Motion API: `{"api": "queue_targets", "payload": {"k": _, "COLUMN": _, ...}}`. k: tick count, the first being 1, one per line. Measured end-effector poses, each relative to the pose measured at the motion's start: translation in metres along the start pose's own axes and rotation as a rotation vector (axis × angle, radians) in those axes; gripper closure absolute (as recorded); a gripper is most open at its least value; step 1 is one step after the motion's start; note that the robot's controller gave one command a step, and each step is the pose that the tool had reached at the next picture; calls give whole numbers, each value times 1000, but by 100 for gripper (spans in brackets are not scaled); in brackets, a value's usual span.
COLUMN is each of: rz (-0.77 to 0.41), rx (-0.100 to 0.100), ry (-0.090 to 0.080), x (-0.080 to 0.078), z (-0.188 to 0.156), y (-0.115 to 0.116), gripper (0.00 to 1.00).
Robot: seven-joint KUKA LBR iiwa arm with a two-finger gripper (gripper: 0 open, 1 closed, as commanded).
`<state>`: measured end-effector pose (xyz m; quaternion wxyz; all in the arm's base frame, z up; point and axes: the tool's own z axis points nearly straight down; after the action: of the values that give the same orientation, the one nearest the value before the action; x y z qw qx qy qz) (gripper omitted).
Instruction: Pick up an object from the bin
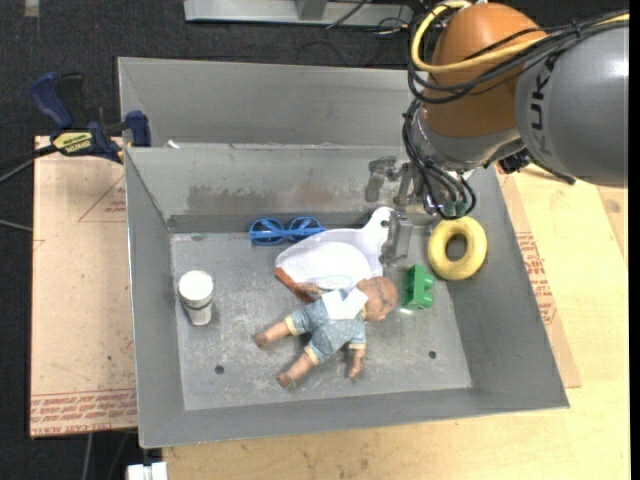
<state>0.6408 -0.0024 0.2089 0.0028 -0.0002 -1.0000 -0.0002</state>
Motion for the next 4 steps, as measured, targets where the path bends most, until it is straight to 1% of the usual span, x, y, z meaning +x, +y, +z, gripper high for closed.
{"api": "queue_targets", "payload": {"k": 1, "rz": 0, "rx": 0, "ry": -8, "x": -1, "z": -5, "y": 0, "gripper": 0}}
{"api": "queue_targets", "payload": {"k": 2, "rz": -64, "rx": 0, "ry": -10, "x": 15, "z": 43, "y": -16, "gripper": 0}}
{"api": "queue_targets", "payload": {"k": 3, "rz": -93, "rx": 1, "ry": -7, "x": 16, "z": 66, "y": -20, "gripper": 0}}
{"api": "queue_targets", "payload": {"k": 4, "rz": -299, "rx": -3, "ry": -9, "x": 0, "z": 84, "y": -38, "gripper": 0}}
